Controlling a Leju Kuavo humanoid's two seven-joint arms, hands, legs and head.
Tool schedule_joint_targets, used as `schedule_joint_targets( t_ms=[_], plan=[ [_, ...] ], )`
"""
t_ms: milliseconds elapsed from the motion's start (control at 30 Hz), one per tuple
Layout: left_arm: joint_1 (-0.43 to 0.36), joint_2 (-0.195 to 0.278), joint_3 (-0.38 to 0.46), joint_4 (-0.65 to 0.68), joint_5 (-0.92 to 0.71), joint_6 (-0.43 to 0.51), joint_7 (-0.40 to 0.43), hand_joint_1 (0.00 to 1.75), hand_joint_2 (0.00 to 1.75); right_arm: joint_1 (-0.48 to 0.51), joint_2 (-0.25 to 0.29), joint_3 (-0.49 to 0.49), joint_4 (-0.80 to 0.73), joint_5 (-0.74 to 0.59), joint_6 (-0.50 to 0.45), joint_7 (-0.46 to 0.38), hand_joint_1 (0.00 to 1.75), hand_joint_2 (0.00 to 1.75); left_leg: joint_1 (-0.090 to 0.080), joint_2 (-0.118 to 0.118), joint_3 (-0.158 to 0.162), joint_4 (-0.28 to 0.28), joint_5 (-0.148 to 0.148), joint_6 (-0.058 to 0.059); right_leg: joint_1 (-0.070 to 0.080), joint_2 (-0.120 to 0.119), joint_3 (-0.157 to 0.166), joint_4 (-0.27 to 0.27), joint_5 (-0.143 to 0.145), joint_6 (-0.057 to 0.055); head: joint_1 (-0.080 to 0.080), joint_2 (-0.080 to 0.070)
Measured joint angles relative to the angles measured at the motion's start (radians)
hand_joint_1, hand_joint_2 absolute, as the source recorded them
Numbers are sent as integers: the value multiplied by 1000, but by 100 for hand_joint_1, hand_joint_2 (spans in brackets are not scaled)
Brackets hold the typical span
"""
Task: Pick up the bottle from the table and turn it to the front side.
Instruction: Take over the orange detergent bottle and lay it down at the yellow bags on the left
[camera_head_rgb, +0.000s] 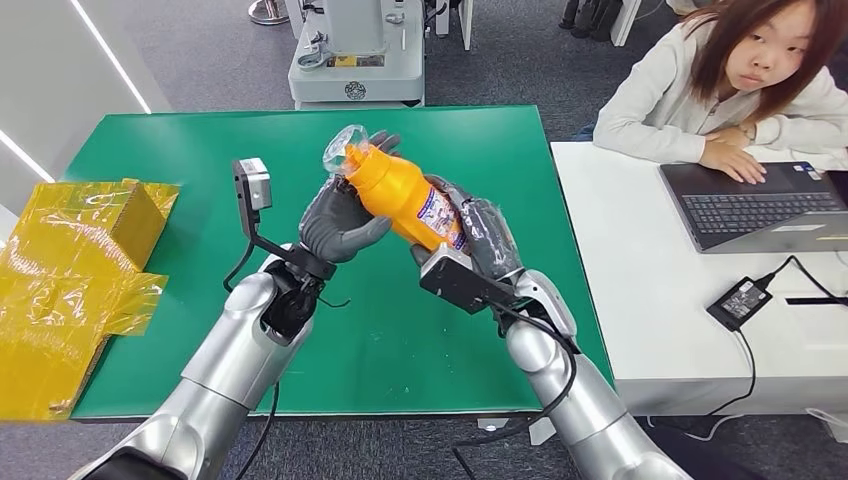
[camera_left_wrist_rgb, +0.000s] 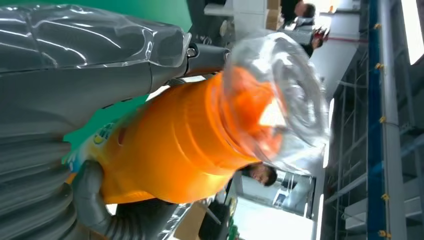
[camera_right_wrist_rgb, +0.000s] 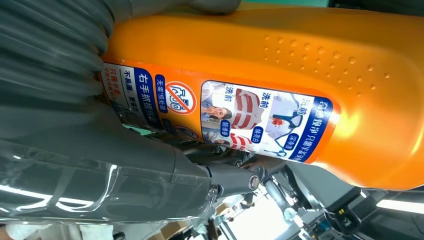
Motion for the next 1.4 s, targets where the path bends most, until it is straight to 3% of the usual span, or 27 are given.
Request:
schedule_joint_targets(
  t_ms=[167, 600, 633, 733, 767, 1033, 1200, 1333, 1400],
  plan=[
    [2, -5, -10, -11, -8, 42, -12, 0, 175, -7, 2, 0, 17, -13, -5, -3, 174, 175, 0, 0, 0, 0, 0, 0, 0, 0, 0, 0, 0, 0, 0, 0],
    [15, -31, -35, -12, 30, 39, -17, 3, 175, 10, 2, -18, -4, -40, -14, -12, 175, 175, 0, 0, 0, 0, 0, 0, 0, 0, 0, 0, 0, 0, 0, 0],
    [16, -33, -37, -12, 33, 38, -16, 29, 175, 12, 2, -20, -8, -41, -13, -12, 175, 175, 0, 0, 0, 0, 0, 0, 0, 0, 0, 0, 0, 0, 0, 0],
    [19, -39, -43, -12, 36, 35, -8, 131, 175, 17, 2, -24, -21, -46, -13, -13, 175, 175, 0, 0, 0, 0, 0, 0, 0, 0, 0, 0, 0, 0, 0, 0],
    [21, -42, -45, -12, 36, 35, -6, 140, 175, 17, 2, -25, -25, -48, -12, -14, 175, 175, 0, 0, 0, 0, 0, 0, 0, 0, 0, 0, 0, 0, 0, 0],
    [26, -51, -48, -12, 35, 39, -4, 147, 175, 27, 2, -27, -46, -51, -10, -16, 174, 175, 0, 0, 0, 0, 0, 0, 0, 0, 0, 0, 0, 0, 0, 0],
    [28, -52, -48, -12, 34, 40, -4, 140, 175, 31, 2, -27, -50, -51, -10, -16, 175, 175, 0, 0, 0, 0, 0, 0, 0, 0, 0, 0, 0, 0, 0, 0],
    [29, -55, -48, -12, 32, 44, -6, 175, 175, 32, 2, -28, -49, -51, -7, -17, 175, 175, 0, 0, 0, 0, 0, 0, 0, 0, 0, 0, 0, 0, 0, 0],
    [29, -56, -48, -12, 29, 46, -11, 175, 175, 32, 2, -30, -49, -51, -6, -19, 175, 175, 0, 0, 0, 0, 0, 0, 0, 0, 0, 0, 0, 0, 0, 0]
  ],
)
